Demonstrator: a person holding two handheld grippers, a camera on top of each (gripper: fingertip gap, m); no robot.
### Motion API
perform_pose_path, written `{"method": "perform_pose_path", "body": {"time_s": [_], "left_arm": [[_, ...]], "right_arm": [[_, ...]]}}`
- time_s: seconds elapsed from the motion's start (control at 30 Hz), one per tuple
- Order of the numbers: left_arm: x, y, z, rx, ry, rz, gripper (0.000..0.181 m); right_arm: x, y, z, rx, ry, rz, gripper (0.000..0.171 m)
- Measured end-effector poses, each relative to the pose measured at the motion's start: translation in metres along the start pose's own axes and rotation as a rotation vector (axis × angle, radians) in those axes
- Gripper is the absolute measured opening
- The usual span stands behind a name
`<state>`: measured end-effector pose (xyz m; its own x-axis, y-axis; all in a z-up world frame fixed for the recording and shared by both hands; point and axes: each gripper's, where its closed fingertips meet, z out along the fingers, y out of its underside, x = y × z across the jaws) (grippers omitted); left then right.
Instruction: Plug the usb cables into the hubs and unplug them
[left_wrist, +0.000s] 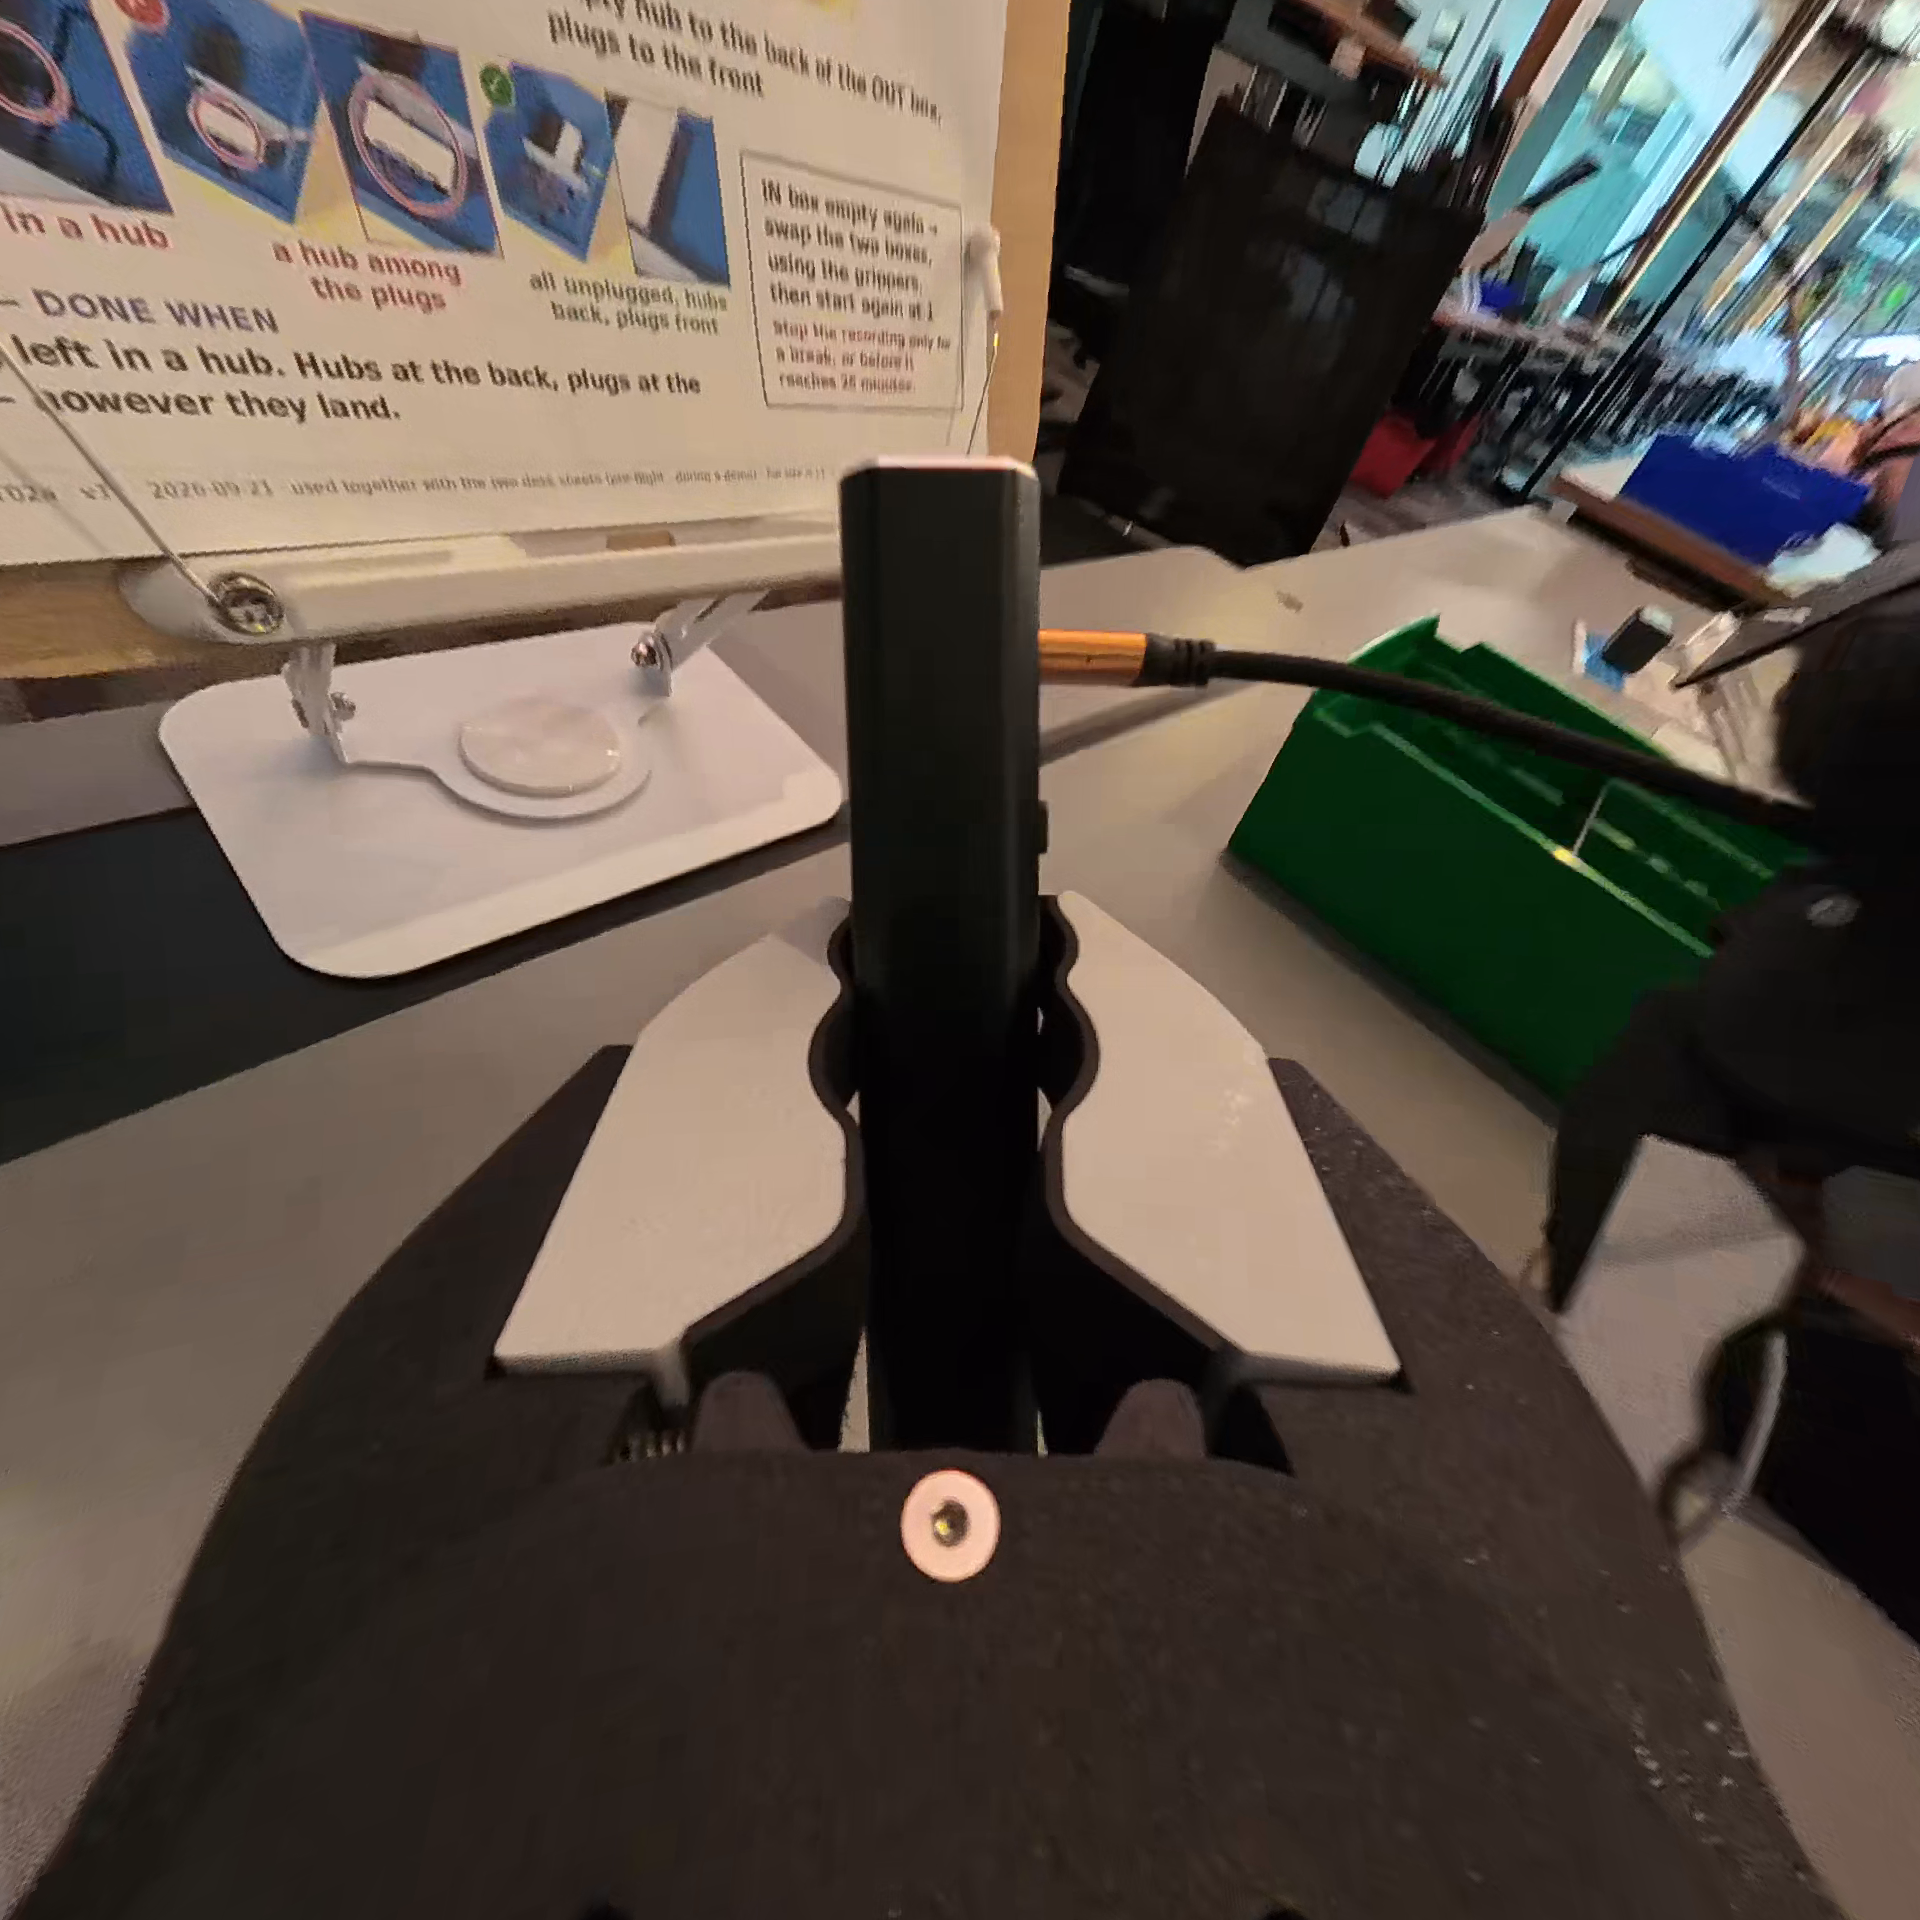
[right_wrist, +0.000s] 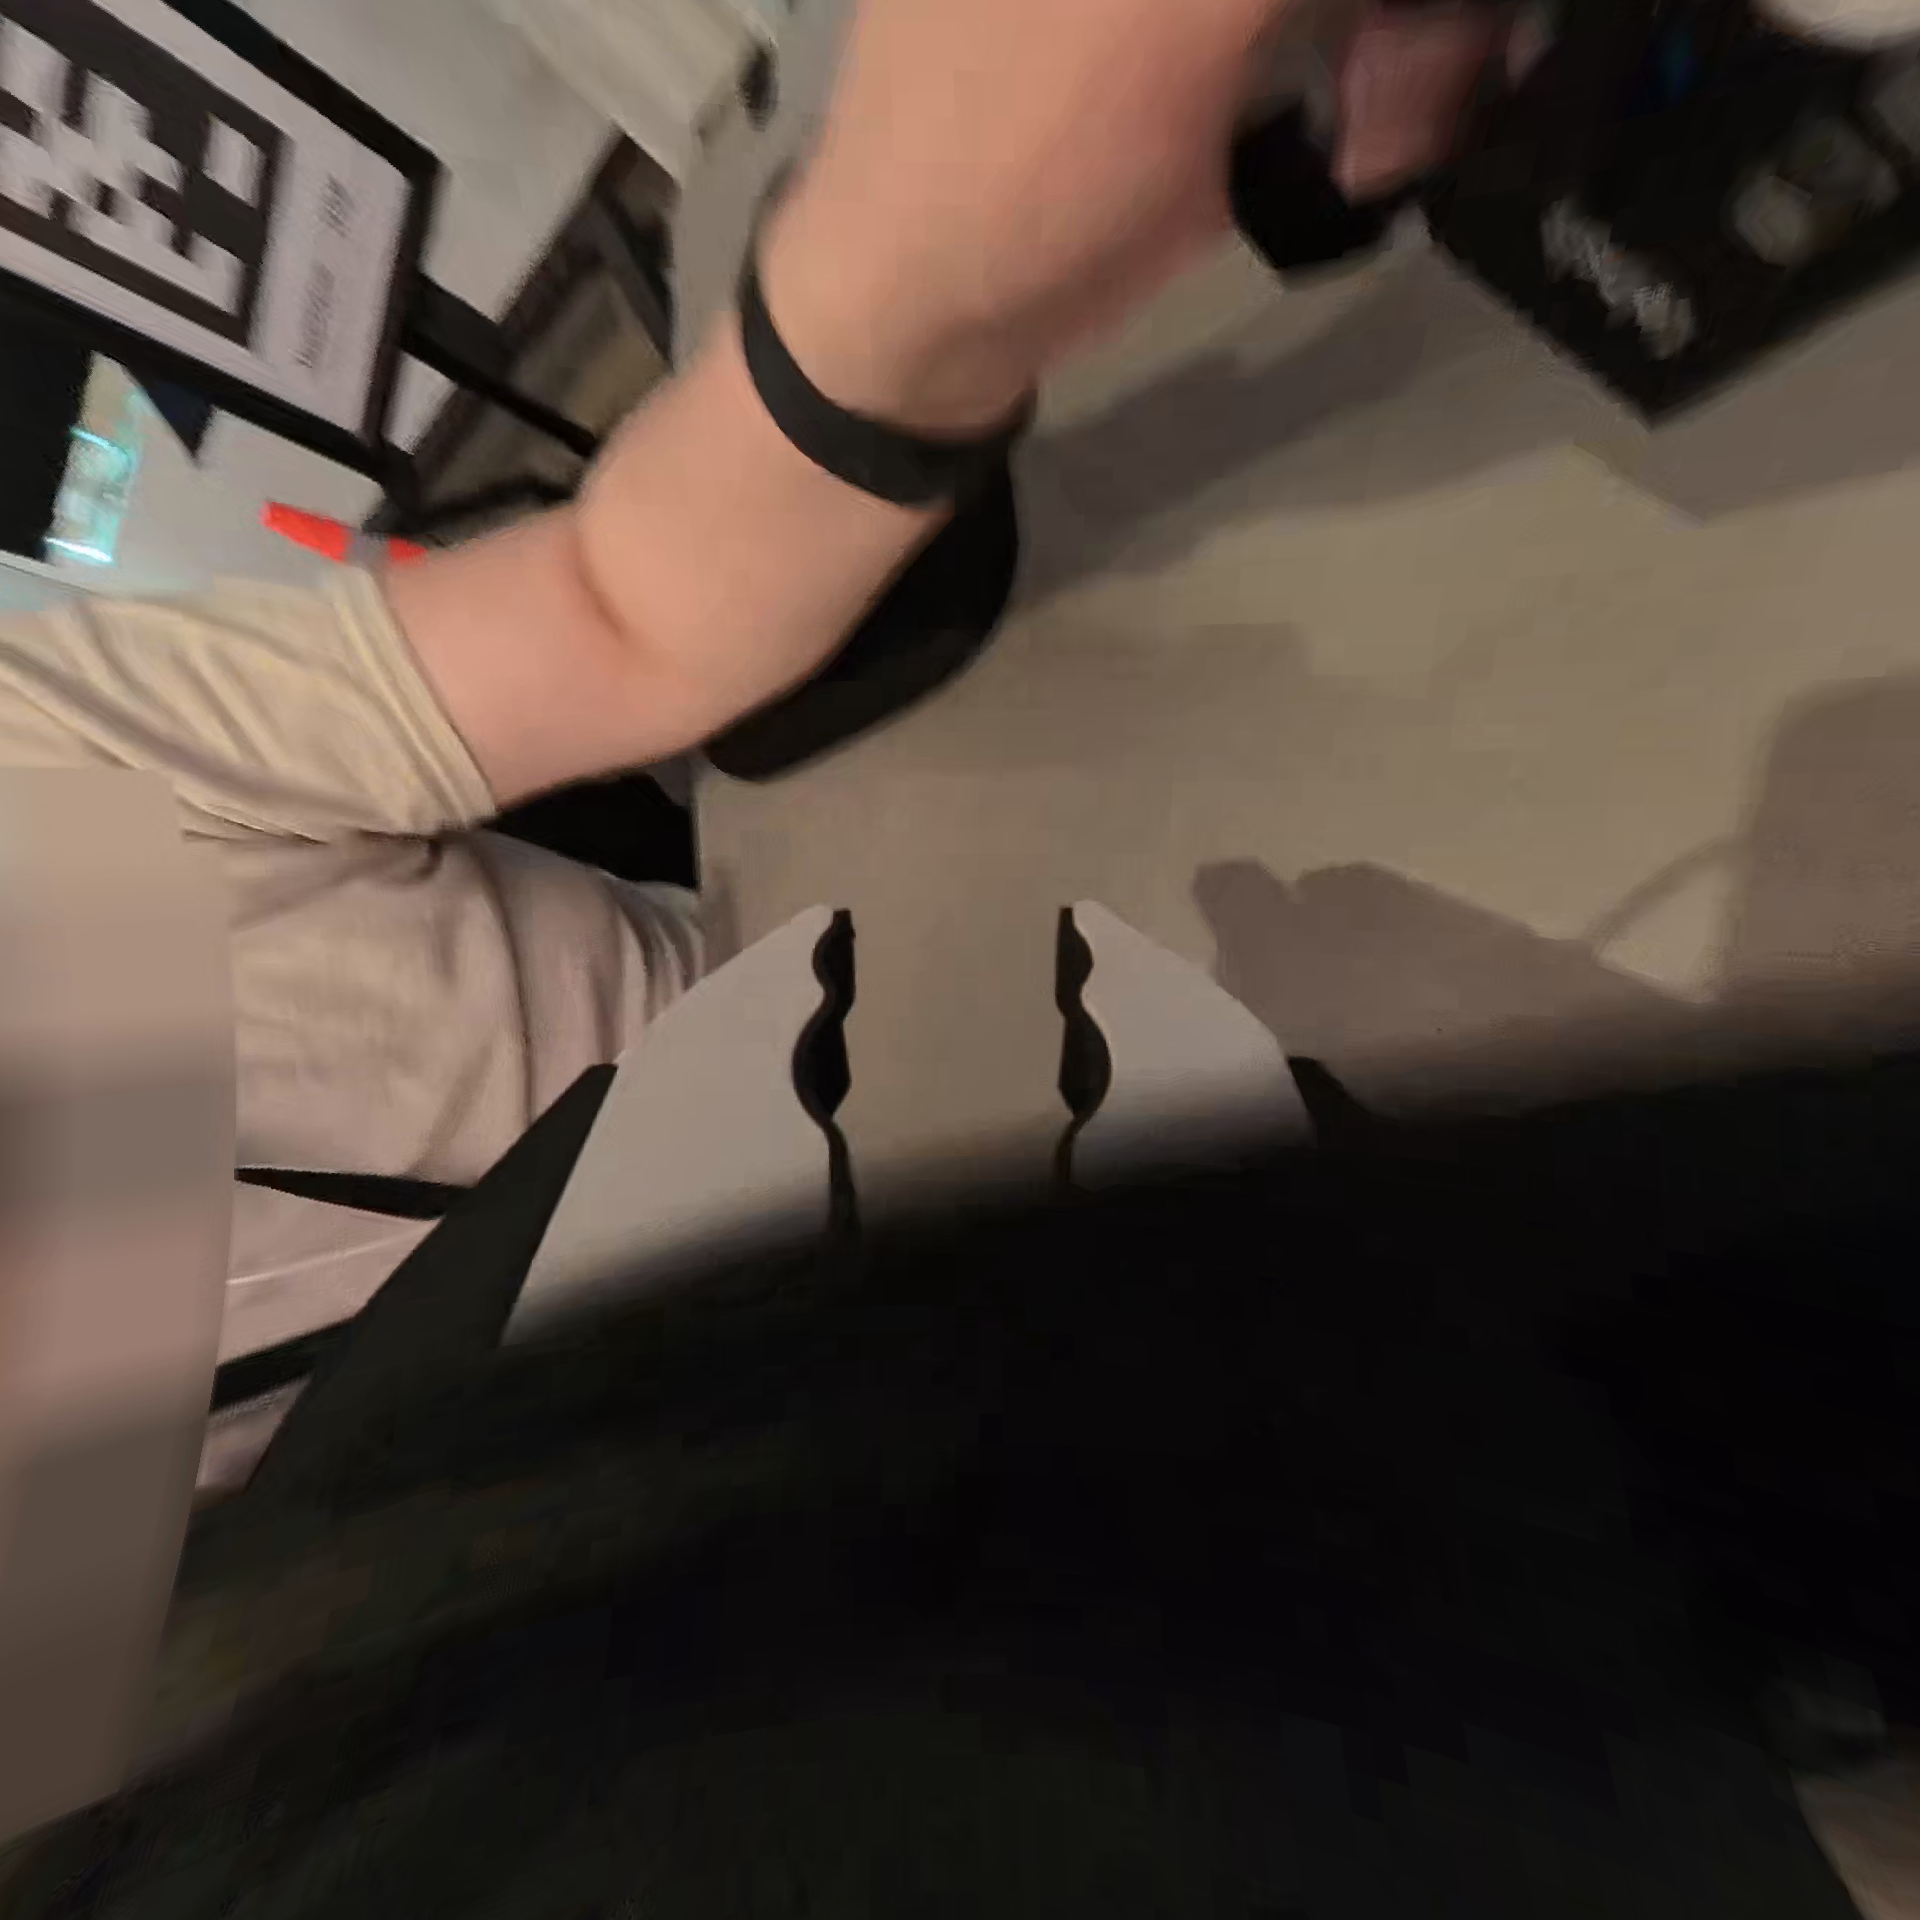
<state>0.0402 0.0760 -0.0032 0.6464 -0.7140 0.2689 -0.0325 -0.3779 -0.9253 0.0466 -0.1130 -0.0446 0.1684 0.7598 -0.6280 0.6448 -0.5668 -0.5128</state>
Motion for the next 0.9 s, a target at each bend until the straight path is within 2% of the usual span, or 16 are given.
{"method": "perform_pose_path", "body": {"time_s": [0.13,0.23,0.3,0.4,0.47,0.57,0.63,0.7,0.77,0.9], "left_arm": [[-0.001,-0.026,-0.016,0.163,-0.027,0.026,0.031],[0.004,-0.05,-0.036,0.299,-0.059,0.093,0.03],[0.011,-0.061,-0.045,0.331,-0.045,0.116,0.031],[0.021,-0.063,-0.048,0.273,-0.013,0.131,0.03],[0.026,-0.056,-0.044,0.178,0.025,0.125,0.031],[0.025,-0.025,-0.034,-0.083,0.046,0.122,0.031],[0.016,-0.005,-0.025,-0.19,0.002,0.141,0.03],[0.006,0.021,-0.014,-0.318,-0.038,0.147,0.03],[-0.001,0.05,-0.004,-0.458,-0.059,0.148,0.031],[-0.017,0.092,0.012,-0.613,-0.119,0.139,0.03]], "right_arm": [[0.066,0.017,-0.021,-0.048,0.33,0.106,0.046],[0.118,0.008,-0.055,0.084,0.575,0.189,0.048],[0.161,0.014,-0.094,0.135,0.845,0.248,0.053],[0.212,0.043,-0.183,0.088,1.408,0.269,0.058],[0.219,0.048,-0.219,0.123,1.573,0.253,0.058],[0.202,0.033,-0.254,0.255,1.689,0.164,0.059],[0.181,0.017,-0.273,0.348,1.757,0.059,0.058],[0.164,-0.004,-0.267,0.427,1.675,-0.063,0.055],[0.156,-0.015,-0.249,0.445,1.544,-0.1,0.055],[0.162,-0.009,-0.206,0.305,1.314,-0.085,0.055]]}}
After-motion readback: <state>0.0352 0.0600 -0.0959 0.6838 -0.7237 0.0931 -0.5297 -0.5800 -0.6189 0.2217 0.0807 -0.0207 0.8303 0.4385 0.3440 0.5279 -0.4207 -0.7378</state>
